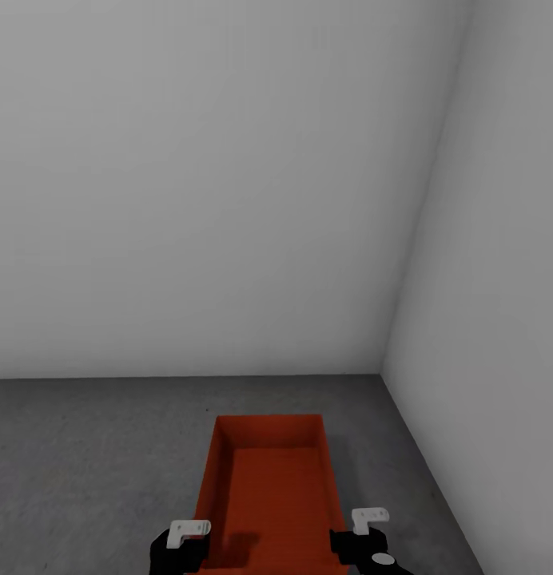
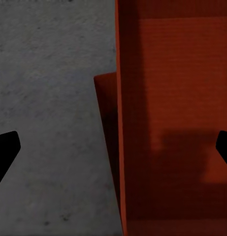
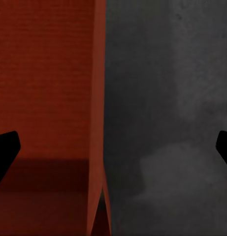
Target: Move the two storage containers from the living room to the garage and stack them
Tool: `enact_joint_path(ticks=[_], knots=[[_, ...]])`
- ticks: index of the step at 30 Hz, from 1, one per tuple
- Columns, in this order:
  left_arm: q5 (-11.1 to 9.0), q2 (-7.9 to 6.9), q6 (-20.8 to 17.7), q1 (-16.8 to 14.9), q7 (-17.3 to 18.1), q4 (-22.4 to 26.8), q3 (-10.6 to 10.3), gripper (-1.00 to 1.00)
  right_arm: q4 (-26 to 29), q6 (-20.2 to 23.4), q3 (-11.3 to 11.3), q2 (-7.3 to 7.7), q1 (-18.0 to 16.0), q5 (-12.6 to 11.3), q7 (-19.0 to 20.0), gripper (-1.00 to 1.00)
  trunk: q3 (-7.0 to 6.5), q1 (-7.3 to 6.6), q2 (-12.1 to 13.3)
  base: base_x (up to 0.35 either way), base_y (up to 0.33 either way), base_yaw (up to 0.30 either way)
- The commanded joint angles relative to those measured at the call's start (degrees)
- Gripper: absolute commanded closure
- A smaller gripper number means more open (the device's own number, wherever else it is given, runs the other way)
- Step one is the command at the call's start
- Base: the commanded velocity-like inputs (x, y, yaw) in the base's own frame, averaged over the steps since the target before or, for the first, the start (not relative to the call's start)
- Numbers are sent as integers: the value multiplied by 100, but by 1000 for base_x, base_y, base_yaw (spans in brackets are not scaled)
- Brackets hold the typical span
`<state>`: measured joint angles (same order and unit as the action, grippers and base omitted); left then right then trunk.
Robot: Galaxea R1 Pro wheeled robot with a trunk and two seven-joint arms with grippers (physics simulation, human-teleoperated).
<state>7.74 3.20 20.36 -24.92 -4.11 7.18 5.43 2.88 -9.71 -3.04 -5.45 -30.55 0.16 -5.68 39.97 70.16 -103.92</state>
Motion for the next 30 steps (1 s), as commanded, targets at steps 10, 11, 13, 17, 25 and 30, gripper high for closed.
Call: enact_joint_path(ticks=[10, 11, 13, 17, 25, 30], knots=[[61, 3, 19, -4, -20, -6, 46, -100, -6, -14, -30, 0, -4, 1, -29, -100, -175, -221, 400, 0, 0, 0], [61, 3, 19, -4, -19, -6, 46, -100, -6, -14, -30, 0, -4, 1, -29, -100, -193, -243, 440, 0, 0, 0], [61, 3, 20, -4, -19, -6, 46, -100, -6, -14, -30, 0, -4, 1, -29, -100, -229, -287, 520, 0, 0, 0], [61, 1, 20, -4, -22, -6, 46, -100, -6, -14, -30, 0, -4, 1, -29, -100, -300, -375, 681, 0, 0, 0], [61, 2, 20, -4, -23, -6, 46, -100, -6, -14, -30, -2, -4, 1, -29, -100, -318, -397, 721, 0, 0, 0], [61, 2, 20, -4, -20, -6, 46, -100, -6, -14, -30, -2, -4, 1, -29, -100, -408, -507, 922, 0, 0, 0]])
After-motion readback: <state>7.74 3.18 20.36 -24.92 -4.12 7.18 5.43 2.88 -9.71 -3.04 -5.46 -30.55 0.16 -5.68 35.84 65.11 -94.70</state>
